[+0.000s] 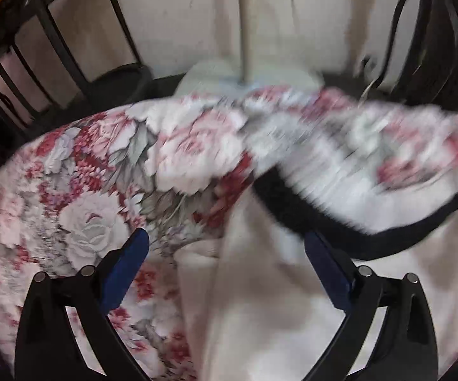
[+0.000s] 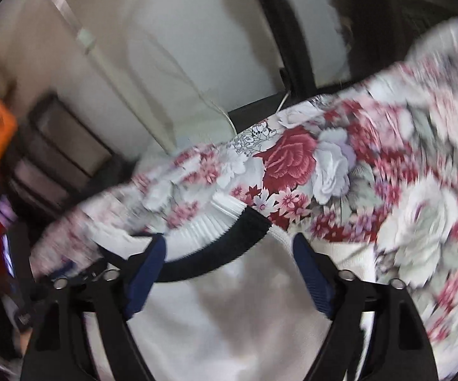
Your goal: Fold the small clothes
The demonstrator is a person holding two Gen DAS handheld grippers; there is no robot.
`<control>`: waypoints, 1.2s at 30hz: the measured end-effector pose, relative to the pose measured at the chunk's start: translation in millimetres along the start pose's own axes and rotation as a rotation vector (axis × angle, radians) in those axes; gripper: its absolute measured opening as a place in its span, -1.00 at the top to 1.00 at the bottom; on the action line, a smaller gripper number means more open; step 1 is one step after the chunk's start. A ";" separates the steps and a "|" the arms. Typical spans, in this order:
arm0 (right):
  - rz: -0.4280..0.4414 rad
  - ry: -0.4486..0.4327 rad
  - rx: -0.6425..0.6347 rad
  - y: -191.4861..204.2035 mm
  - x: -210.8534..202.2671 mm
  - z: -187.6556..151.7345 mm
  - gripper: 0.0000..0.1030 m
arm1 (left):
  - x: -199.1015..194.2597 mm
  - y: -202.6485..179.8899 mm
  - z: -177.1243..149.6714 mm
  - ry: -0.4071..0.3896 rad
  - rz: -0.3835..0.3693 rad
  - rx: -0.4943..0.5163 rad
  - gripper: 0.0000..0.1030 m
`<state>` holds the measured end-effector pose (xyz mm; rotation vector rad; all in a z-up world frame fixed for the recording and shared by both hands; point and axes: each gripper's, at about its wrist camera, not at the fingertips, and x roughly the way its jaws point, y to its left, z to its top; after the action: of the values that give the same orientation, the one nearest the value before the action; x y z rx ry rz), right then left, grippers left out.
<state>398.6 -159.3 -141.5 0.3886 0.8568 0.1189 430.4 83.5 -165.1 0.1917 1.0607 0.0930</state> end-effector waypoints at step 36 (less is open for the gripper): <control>-0.156 0.147 -0.175 -20.2 65.6 -21.2 -0.93 | 10.6 3.6 -25.9 -0.104 0.041 -0.045 -0.92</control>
<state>424.5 -155.1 -208.4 0.1491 1.0105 0.0784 412.9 91.6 -185.8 0.1758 0.9502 0.1420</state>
